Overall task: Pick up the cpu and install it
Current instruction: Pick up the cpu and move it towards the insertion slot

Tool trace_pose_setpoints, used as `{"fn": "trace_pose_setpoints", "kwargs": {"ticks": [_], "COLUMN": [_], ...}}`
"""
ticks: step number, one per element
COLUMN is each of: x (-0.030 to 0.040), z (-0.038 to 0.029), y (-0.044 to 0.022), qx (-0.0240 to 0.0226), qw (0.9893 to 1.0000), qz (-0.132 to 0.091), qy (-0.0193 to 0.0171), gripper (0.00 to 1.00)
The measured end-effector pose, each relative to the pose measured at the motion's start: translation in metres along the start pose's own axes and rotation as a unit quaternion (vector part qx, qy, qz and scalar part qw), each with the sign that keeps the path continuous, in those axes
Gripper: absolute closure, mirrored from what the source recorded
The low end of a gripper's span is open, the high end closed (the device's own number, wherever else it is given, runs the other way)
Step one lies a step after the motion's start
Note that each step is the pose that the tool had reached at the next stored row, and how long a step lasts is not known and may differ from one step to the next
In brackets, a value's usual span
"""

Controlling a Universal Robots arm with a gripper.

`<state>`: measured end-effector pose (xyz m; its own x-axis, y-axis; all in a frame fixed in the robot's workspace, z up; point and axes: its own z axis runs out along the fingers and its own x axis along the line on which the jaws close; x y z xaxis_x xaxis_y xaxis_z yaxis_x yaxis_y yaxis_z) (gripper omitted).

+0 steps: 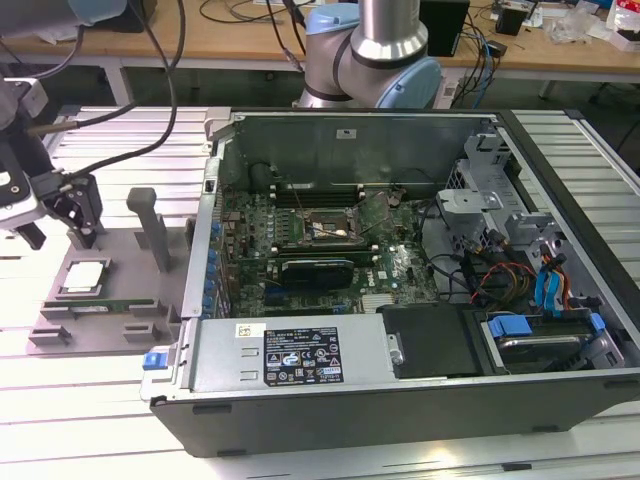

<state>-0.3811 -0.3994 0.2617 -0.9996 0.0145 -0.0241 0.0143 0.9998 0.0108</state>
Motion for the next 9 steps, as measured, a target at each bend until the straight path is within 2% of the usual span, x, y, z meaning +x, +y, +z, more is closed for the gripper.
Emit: {"fn": "trace_pose_setpoints", "kwargs": {"ticks": [3,5,6,9], "x": [0.0001,0.0007,0.0008,0.0011], "z": [0.0047,0.0279,0.0303,0.0318], "y": [0.0,-0.0003,-0.0012,-0.0024], "qx": [0.0,0.0,0.0,-0.0001], "qw": [1.0,1.0,1.0,1.0], "qz": [0.0,0.0,0.0,-0.003], "qy": [0.0,0.0,0.0,0.0], "gripper": [0.34,0.34,0.34,0.34]}}
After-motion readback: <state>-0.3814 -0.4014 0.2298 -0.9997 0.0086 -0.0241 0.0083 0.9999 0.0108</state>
